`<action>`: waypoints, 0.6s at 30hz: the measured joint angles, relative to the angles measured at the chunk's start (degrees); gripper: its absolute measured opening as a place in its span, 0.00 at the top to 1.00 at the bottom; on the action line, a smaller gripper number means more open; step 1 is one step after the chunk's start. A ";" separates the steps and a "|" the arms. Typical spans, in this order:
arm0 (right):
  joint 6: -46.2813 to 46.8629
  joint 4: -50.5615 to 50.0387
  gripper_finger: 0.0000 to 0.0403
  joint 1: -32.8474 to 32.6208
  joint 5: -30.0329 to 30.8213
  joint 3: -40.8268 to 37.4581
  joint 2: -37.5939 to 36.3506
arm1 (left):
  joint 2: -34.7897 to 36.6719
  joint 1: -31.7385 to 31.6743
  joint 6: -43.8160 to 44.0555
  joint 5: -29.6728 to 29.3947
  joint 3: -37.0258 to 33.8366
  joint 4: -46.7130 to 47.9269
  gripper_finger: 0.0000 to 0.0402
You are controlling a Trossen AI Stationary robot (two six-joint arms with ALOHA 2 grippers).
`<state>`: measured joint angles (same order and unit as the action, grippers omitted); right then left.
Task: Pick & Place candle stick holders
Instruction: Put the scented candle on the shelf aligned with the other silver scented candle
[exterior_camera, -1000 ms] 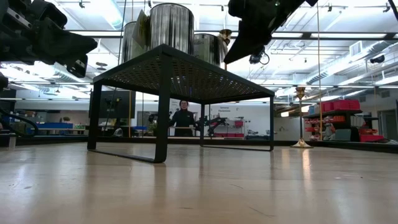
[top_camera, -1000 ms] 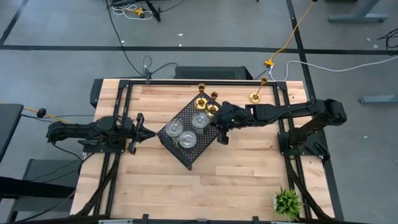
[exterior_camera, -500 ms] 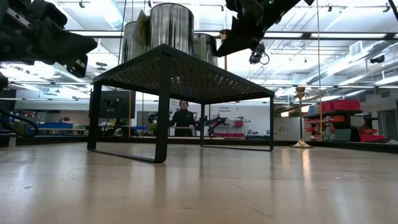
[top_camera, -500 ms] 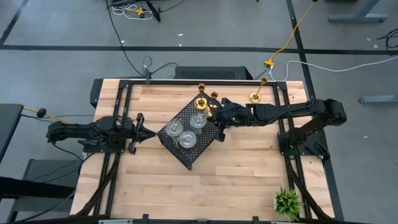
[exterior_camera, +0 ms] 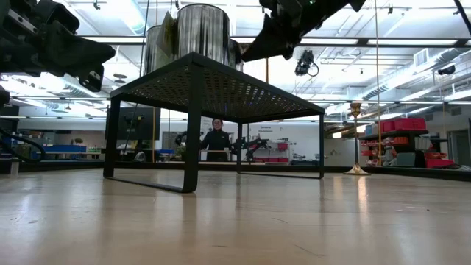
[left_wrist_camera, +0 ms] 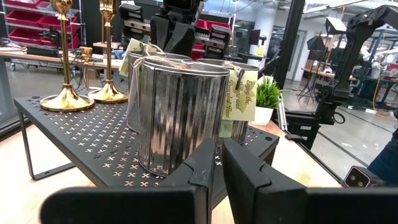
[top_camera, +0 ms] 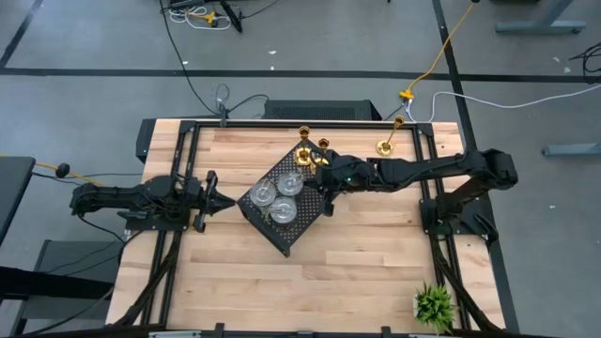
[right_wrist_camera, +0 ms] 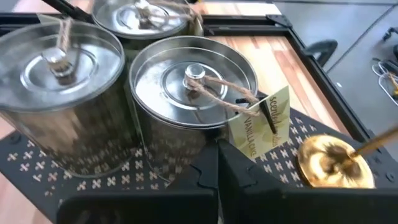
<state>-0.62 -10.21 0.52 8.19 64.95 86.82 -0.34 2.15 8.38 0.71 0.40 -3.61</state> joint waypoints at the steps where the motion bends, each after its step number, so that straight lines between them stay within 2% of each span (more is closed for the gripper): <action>1: -0.10 0.45 1.00 0.02 -0.50 0.00 0.10 | -0.02 0.00 0.00 0.01 -0.01 0.01 0.90; 12: 0.13 0.97 1.00 0.06 -1.73 0.00 0.12 | 0.00 0.00 0.00 0.01 0.00 0.00 0.90; 18: 0.17 -2.59 1.00 0.04 -2.02 0.00 -0.03 | 0.00 0.00 0.00 0.00 0.00 0.00 0.90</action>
<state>-0.45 -12.80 0.56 6.17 64.95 86.79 -0.34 2.16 8.38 0.71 0.40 -3.62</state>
